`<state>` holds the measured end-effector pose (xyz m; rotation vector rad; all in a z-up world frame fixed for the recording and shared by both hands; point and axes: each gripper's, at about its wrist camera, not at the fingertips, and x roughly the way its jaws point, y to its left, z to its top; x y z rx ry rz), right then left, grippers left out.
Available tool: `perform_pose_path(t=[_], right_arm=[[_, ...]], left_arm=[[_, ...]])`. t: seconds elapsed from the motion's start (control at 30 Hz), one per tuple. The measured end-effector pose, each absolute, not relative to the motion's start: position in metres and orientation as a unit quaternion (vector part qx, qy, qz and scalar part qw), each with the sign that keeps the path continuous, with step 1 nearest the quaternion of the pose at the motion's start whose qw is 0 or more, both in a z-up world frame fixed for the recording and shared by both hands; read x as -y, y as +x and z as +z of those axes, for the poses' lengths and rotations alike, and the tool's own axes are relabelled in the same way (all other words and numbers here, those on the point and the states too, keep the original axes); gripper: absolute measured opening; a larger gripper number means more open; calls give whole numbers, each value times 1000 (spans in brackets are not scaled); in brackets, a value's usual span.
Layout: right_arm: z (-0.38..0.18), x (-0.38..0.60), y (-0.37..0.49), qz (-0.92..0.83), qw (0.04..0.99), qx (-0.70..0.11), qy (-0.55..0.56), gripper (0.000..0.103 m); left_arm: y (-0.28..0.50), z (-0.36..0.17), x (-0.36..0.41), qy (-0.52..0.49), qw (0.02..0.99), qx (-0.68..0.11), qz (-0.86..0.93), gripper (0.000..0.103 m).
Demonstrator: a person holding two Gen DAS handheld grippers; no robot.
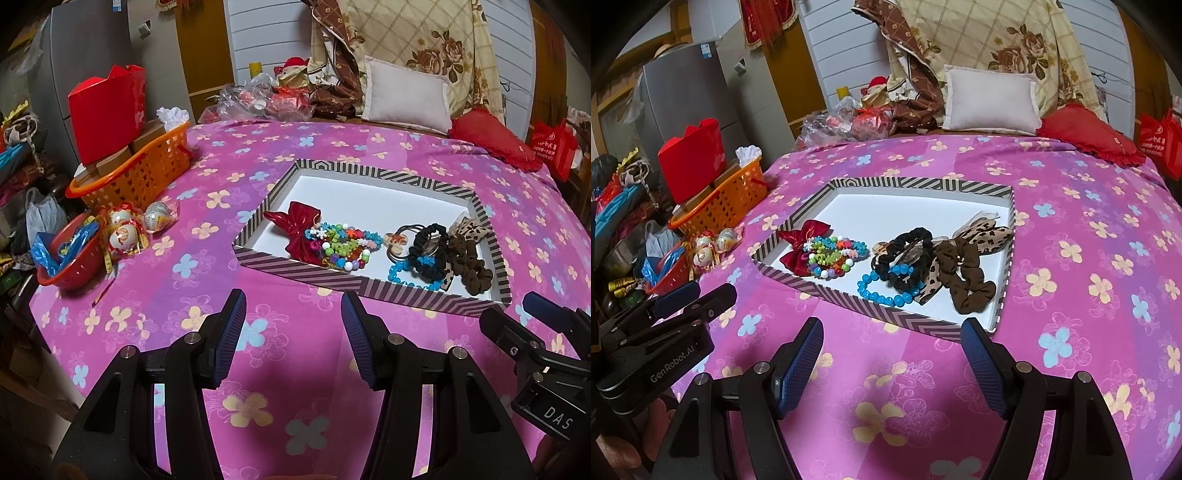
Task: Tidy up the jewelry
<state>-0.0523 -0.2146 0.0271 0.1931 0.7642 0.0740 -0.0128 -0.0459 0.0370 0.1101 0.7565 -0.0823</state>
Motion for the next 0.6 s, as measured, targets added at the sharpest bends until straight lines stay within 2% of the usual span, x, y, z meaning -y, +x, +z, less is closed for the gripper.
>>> perform_pose_path(t=[0.6], right_arm=[[17,226,-45,32,918,-383,99,75]], left_arm=[[1,26,44,55,923,-378,-33,53]])
